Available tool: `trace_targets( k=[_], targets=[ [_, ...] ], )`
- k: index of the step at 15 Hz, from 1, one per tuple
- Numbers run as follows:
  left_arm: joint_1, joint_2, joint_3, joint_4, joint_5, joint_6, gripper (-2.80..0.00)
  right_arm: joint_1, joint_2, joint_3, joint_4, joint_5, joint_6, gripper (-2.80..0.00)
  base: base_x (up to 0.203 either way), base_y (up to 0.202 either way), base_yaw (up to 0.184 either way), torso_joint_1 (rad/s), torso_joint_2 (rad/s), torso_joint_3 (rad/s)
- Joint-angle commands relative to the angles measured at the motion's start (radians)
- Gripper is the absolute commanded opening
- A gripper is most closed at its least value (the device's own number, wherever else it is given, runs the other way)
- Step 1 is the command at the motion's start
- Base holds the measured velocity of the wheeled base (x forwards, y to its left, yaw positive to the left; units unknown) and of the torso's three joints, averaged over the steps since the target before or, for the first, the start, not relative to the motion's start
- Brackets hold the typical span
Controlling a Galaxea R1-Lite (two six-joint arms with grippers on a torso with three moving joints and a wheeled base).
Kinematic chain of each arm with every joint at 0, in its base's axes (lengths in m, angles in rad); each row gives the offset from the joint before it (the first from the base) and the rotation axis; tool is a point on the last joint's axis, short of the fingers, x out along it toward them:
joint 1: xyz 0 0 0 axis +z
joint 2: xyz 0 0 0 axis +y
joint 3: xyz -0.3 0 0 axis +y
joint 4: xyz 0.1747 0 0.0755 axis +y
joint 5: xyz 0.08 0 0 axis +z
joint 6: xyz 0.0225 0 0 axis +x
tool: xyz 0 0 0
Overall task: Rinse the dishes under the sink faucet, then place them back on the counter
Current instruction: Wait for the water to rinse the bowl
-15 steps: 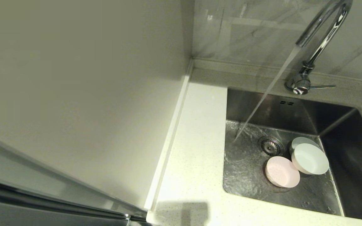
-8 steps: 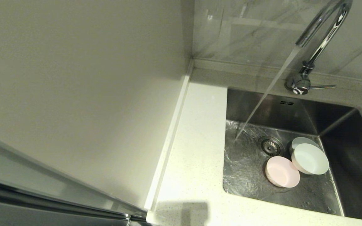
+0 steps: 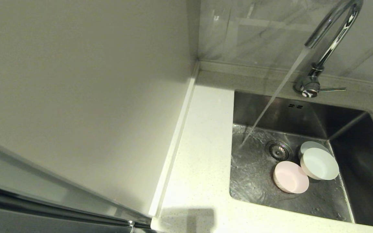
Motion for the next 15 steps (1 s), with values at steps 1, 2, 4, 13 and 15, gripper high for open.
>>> trace_targets(
  k=[1, 2, 4, 13, 15],
  targets=[
    [0.0, -0.003, 0.0, 0.0, 0.0, 0.0, -2.8, 0.0, 0.001, 0.0, 0.001, 0.0, 0.0, -2.8, 0.0, 0.0, 0.0, 0.0, 0.0, 0.0],
    [0.0, -0.003, 0.0, 0.0, 0.0, 0.001, -2.8, 0.0, 0.001, 0.0, 0.001, 0.001, 0.0, -2.8, 0.0, 0.0, 0.0, 0.0, 0.0, 0.0],
    [0.0, -0.003, 0.0, 0.0, 0.0, 0.0, -2.8, 0.0, 0.001, 0.0, 0.001, 0.001, 0.0, -2.8, 0.0, 0.0, 0.0, 0.0, 0.0, 0.0],
    [-0.001, -0.004, 0.0, 0.0, 0.0, 0.0, -2.8, 0.0, 0.001, 0.0, 0.001, 0.0, 0.0, -2.8, 0.0, 0.0, 0.0, 0.0, 0.0, 0.0],
    [-0.001, -0.005, 0.0, 0.0, 0.0, -0.001, -2.8, 0.0, 0.001, 0.0, 0.001, 0.001, 0.0, -2.8, 0.0, 0.0, 0.0, 0.0, 0.0, 0.0]
  ],
)
